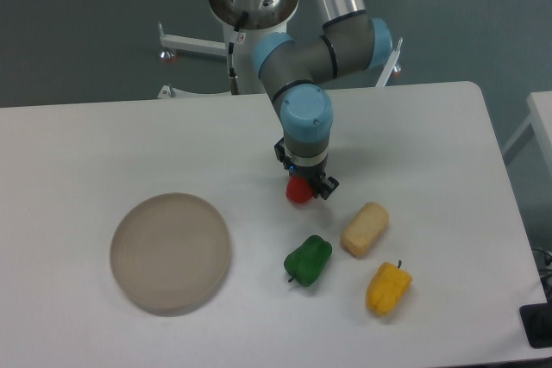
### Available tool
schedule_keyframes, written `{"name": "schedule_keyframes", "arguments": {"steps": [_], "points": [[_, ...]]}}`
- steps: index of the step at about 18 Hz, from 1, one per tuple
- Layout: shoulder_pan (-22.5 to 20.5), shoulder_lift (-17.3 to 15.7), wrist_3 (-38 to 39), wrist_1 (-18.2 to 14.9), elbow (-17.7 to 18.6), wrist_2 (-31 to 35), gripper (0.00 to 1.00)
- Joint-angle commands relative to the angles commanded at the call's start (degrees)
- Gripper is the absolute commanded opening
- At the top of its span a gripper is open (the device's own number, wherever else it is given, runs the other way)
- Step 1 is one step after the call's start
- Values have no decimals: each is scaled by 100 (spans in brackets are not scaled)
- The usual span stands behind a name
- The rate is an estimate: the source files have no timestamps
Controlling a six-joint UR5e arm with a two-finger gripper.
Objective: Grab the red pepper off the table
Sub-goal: 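Lift the held red pepper up and carry it toward the pale block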
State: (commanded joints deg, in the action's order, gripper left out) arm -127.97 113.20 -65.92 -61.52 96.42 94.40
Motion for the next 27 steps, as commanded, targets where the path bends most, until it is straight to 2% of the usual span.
{"name": "schedule_keyframes", "arguments": {"steps": [4, 7, 10, 12, 20, 27], "points": [[-44, -44, -61, -27, -316, 44, 60], [-132, -70, -517, -26, -650, 0, 60], [-351, -9, -1027, -53, -1168, -44, 60], [-404, 0, -1107, -79, -1458, -140, 60], [-387, 9, -1301, -70, -1837, -167, 60], [-343, 26, -1292, -53, -1908, -88, 61]]}}
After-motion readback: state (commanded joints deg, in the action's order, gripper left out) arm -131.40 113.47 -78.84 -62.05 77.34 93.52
